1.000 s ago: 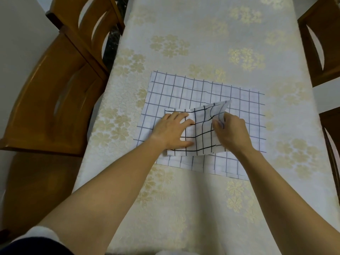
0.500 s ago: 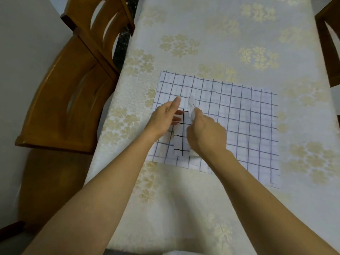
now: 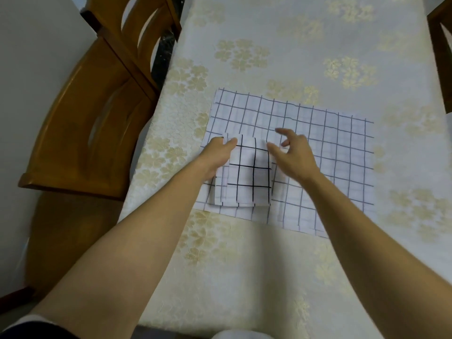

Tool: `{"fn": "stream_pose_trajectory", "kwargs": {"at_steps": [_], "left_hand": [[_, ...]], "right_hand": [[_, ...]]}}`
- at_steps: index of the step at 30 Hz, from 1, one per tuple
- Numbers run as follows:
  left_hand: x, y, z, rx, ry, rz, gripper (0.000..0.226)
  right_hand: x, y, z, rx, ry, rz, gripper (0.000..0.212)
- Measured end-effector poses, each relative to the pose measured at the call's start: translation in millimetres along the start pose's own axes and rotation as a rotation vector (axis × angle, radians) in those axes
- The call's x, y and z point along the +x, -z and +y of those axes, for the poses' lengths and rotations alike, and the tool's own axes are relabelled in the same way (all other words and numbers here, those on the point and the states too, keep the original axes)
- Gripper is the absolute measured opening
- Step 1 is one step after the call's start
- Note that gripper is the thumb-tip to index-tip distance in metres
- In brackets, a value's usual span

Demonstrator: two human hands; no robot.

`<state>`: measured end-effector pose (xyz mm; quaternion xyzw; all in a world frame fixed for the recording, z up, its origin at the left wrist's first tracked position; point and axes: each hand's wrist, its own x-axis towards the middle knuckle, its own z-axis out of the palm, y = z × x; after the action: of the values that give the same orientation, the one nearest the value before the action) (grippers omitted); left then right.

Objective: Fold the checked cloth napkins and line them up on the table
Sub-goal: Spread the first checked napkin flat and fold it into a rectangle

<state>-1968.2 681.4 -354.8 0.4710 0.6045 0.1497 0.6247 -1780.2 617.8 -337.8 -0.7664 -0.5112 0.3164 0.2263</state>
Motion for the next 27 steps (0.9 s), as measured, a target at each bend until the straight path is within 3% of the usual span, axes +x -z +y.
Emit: {"fn": "stream_pose_trajectory", "kwargs": {"at_steps": [7, 12, 15, 21, 27], "left_hand": [[10.1, -4.9, 1.1, 0.086, -0.015, -0.005, 0.062], [10.1, -8.8, -3.8, 0.1, -0.003, 0.007, 0.049], [10.4, -10.6, -5.2, 0.119, -0.001, 0.035, 0.056], [12.9, -11.2, -13.5, 0.159, -0.009, 0.068, 0.071], [12.9, -14.8, -15.6, 0.275, -0.048, 0.074, 0.067]], "right_hand": [[62.0, 6.9, -0.9, 0.007, -0.036, -0.332, 0.039], [63.0, 2.8, 9.4, -0.058, -0.042, -0.369, 0.037], [64.5, 4.0, 15.0, -0.068, -0.052, -0.365, 0.036], [64.4, 11.0, 16.6, -0.244, -0.091, -0.41, 0.064], [60.2, 27.0, 20.9, -0.296, -0.136, -0.477, 0.053]]}}
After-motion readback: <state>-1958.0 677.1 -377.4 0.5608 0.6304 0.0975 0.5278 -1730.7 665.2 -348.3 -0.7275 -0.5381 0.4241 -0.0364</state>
